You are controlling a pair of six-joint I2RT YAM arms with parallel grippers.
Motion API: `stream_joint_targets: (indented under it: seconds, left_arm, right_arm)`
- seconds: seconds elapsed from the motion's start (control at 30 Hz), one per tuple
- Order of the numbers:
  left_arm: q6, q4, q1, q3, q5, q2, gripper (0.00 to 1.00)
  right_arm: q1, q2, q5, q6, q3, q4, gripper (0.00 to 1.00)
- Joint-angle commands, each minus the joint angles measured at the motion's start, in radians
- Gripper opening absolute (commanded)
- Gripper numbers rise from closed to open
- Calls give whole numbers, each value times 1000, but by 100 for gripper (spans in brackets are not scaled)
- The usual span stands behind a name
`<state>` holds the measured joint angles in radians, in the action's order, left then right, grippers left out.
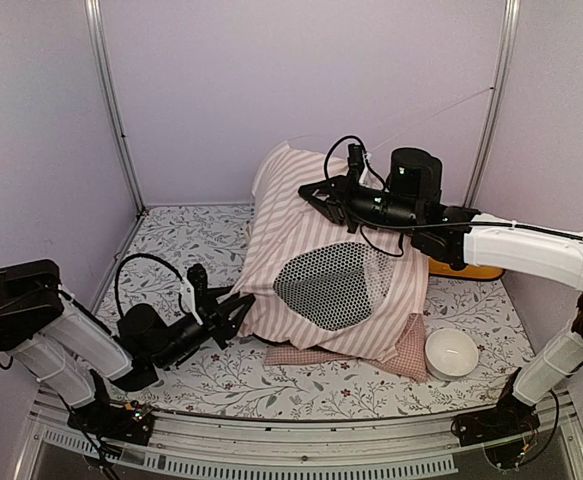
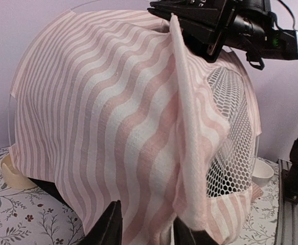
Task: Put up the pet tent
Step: Adjust the tent pole of the tent.
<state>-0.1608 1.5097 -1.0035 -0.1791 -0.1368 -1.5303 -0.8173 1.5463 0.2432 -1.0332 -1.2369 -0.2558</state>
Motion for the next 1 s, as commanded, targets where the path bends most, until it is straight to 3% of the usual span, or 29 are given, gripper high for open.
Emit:
stream_joint_targets:
  seconds: [0.0,0.67,0.97]
  left_arm:
    - [-3,177,-15,-26,13,-16,35]
    - [-34,258,-12,-14,-7,15,35]
    - [-38,247,-12,-30,-6,9,29]
  right_arm:
    - [-1,0,-30,2,-39,-59,0]
    - [-7,9,-35,1,-38,-55,0]
    - [-7,13,-34,1,-37,-54,0]
